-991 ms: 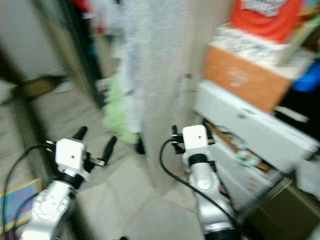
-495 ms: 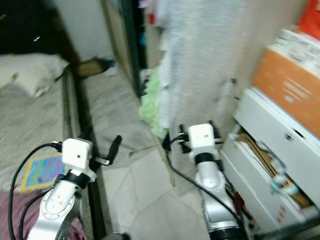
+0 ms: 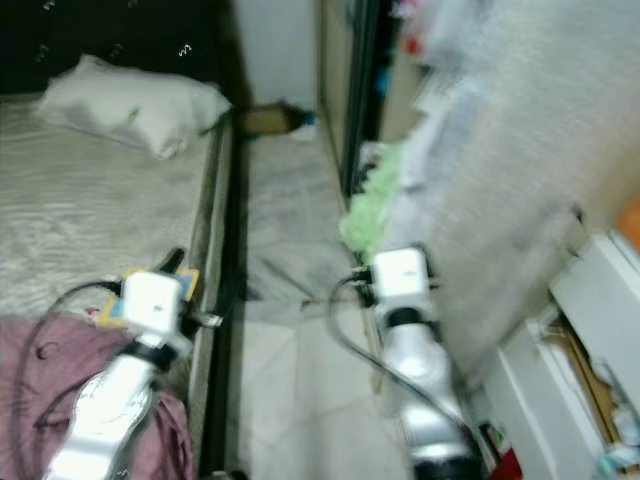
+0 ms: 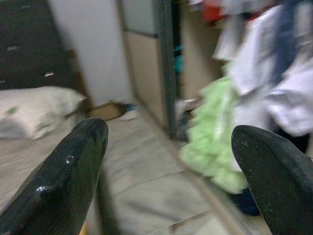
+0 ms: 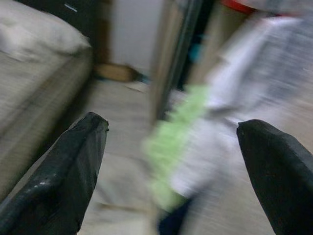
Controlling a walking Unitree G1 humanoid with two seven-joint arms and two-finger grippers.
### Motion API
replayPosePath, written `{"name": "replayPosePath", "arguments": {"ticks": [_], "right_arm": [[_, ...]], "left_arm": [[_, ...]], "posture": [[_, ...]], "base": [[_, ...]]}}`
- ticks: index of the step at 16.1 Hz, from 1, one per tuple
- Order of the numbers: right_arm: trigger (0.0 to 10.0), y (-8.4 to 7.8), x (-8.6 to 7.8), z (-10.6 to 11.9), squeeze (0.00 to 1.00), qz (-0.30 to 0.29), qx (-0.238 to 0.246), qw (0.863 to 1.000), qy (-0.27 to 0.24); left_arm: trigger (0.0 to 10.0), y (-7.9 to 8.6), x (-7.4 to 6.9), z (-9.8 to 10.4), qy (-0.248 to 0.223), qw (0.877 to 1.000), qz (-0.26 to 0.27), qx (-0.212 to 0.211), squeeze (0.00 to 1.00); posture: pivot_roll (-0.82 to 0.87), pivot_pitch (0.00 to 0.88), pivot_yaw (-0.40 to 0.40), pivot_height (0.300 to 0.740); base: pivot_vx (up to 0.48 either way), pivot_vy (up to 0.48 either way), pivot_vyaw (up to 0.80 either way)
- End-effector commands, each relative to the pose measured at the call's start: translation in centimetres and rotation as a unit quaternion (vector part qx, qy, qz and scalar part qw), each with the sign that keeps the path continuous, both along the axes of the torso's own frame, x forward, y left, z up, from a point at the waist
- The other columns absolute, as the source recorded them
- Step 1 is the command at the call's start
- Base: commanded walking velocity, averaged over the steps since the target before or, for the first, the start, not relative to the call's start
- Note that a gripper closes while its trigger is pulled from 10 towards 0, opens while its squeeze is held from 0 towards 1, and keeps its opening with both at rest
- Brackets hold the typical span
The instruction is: Clean up the room
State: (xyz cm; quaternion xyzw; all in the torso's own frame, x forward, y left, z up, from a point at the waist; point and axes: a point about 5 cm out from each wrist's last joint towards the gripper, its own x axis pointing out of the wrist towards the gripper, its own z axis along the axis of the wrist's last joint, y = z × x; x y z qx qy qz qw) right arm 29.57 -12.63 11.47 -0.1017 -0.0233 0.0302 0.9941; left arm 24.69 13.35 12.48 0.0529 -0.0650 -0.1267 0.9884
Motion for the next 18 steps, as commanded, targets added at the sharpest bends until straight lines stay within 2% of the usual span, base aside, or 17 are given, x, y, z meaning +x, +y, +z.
{"name": "replayPosePath", "arguments": {"ticks": [1, 18], "right_arm": [[10.0, -0.65, -0.07, -0.09, 0.0, -0.007, -0.009, 1.0, 0.003], [10.0, -0.28, 0.22, -0.04, 0.0, 0.003, -0.002, 1.0, 0.003]], "left_arm": [[10.0, -0.43, -0.06, 0.12, -0.001, 1.0, -0.007, -0.003, 0.0], [10.0, -0.67, 0.03, 0.2, -0.003, 1.0, -0.014, 0.0, 0.0]], "posture": [[-0.02, 0.111, -0.026, 0.74], [-0.01, 0.12, -0.026, 0.74]], "base": [[0.0, 0.0, 0.8], [0.0, 0.0, 0.8]]}}
